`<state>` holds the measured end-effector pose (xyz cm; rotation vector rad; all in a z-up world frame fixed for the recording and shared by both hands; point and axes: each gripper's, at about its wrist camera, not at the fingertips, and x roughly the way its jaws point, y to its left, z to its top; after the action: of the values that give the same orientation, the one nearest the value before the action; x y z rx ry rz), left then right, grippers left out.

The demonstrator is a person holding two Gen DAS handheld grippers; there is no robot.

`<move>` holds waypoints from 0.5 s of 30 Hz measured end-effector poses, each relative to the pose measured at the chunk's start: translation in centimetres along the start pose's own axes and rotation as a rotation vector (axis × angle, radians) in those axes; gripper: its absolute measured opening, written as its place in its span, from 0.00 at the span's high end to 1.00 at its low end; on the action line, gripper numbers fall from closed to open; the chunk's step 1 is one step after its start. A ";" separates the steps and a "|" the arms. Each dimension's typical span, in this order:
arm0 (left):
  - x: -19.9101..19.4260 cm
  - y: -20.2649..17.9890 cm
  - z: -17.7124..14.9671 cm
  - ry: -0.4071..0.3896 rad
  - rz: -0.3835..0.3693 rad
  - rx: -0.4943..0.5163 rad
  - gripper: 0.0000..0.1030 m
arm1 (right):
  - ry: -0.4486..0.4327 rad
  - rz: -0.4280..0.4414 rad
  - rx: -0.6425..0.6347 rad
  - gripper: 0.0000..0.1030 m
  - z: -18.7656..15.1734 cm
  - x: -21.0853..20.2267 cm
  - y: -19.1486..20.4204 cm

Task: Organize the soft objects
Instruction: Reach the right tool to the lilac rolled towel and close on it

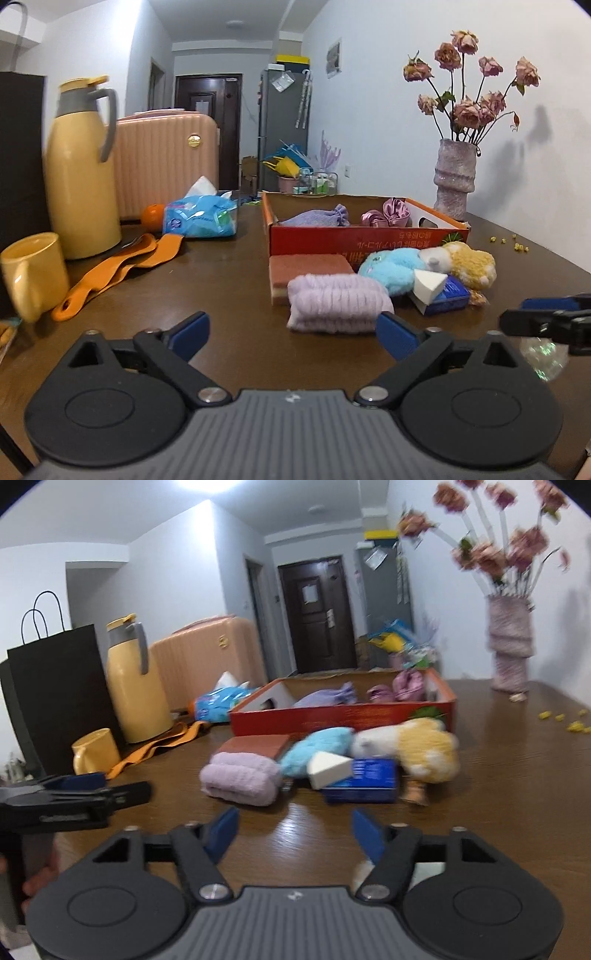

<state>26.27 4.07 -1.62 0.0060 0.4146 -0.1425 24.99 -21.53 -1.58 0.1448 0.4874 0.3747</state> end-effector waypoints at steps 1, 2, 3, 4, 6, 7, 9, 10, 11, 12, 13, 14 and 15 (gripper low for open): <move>0.7 0.1 0.3 -0.001 -0.019 0.000 0.10 | 0.016 0.027 0.011 0.47 0.5 1.2 0.1; 1.9 0.4 0.8 0.012 -0.045 -0.009 0.16 | 0.025 0.041 0.017 0.51 0.9 2.1 0.2; 2.7 0.5 1.2 0.030 -0.053 -0.025 0.25 | 0.035 0.043 0.020 0.52 1.3 3.1 0.4; 3.9 0.7 1.6 0.053 -0.059 -0.052 0.29 | 0.051 0.033 0.023 0.55 1.7 4.3 0.6; 6.2 1.3 2.3 0.102 -0.077 -0.102 0.41 | 0.076 0.032 0.040 0.59 2.6 6.5 0.9; 7.2 1.4 2.5 0.117 -0.091 -0.117 0.42 | 0.090 0.045 0.060 0.59 3.0 7.7 0.9; 8.6 1.7 2.8 0.140 -0.122 -0.138 0.42 | 0.117 0.058 0.087 0.59 3.4 9.6 0.9; 9.1 1.8 2.9 0.147 -0.138 -0.146 0.42 | 0.123 0.063 0.097 0.59 3.6 10.5 1.0; 9.8 2.0 2.9 0.164 -0.159 -0.157 0.42 | 0.126 0.072 0.102 0.59 3.8 11.3 1.0; 10.2 2.2 2.8 0.179 -0.168 -0.171 0.45 | 0.129 0.078 0.104 0.59 3.9 11.9 1.1; 10.8 2.6 2.6 0.206 -0.177 -0.200 0.49 | 0.135 0.078 0.109 0.61 4.0 12.7 1.1; 11.3 2.9 2.4 0.229 -0.192 -0.226 0.53 | 0.142 0.074 0.109 0.62 3.9 13.2 1.2; 11.6 3.4 2.1 0.251 -0.216 -0.261 0.61 | 0.152 0.068 0.111 0.62 3.9 13.7 1.3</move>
<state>38.13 5.74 -4.45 -0.2812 0.6824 -0.3013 37.67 -15.29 -3.73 0.2419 0.6546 0.4278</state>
